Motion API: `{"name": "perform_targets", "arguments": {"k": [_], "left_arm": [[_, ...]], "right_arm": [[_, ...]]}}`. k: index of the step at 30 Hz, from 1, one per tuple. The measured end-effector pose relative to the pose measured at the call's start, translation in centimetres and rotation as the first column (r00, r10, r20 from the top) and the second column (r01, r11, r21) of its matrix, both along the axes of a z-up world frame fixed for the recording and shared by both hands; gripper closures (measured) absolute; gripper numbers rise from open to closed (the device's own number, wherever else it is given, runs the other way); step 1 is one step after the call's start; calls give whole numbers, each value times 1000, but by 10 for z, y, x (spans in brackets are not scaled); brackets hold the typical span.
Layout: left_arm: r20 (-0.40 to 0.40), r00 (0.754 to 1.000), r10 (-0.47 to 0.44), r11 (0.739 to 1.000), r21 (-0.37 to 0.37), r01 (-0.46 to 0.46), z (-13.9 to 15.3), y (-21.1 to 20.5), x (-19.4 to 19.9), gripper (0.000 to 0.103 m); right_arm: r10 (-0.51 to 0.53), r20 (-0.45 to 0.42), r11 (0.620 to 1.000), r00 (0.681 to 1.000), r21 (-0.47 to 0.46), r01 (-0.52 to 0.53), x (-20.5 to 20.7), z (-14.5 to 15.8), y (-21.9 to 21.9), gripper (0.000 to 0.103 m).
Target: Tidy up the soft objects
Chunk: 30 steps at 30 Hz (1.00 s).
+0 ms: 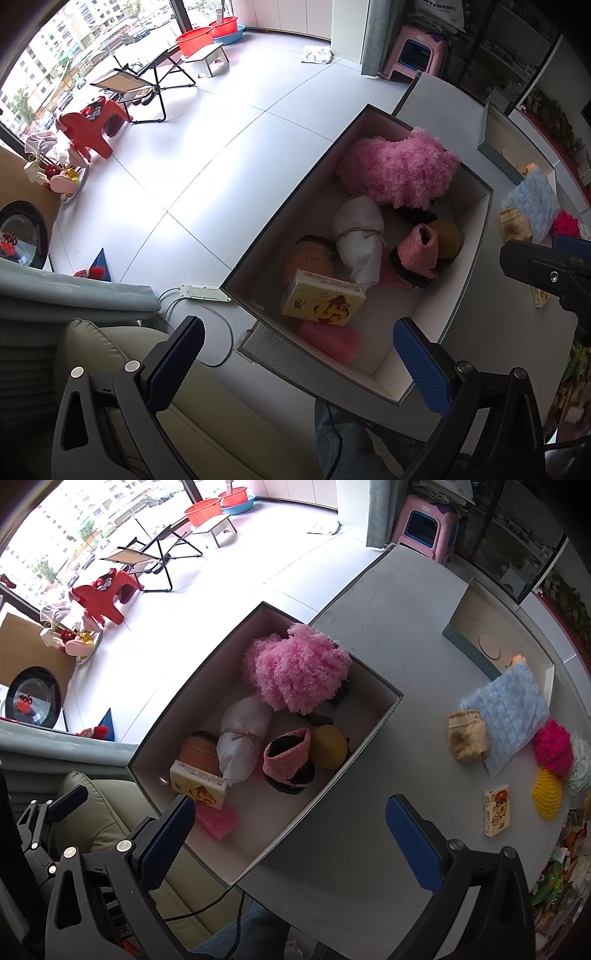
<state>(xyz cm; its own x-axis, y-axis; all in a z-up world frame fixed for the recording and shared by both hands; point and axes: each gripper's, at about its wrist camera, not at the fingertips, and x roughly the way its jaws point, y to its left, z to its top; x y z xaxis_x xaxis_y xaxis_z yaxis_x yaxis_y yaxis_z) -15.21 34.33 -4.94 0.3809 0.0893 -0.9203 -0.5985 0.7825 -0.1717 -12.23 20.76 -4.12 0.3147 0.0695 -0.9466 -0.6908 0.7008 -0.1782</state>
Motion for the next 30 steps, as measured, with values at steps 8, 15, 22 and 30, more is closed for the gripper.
{"name": "perform_targets", "arguments": {"k": [8,15,22,30], "left_arm": [[-5,1000,-2,1000,0,2,-2,1,-2,0],[-7,1000,-2,1000,1,2,-2,1,-1,0],[-23,1000,-2,1000,-8,1,-6,2,-1,0],[-15,1000,27,999,-32,-28,-10,7,-4,0]], "right_arm": [[0,-2,1000,1000,0,0,0,0,0,0],[0,-3,1000,1000,0,0,-1,-1,1,0],[-1,-3,1000,1000,0,1,-2,-1,2,0],[2,-9,1000,1000,-4,-2,-5,-4,4,0]]}}
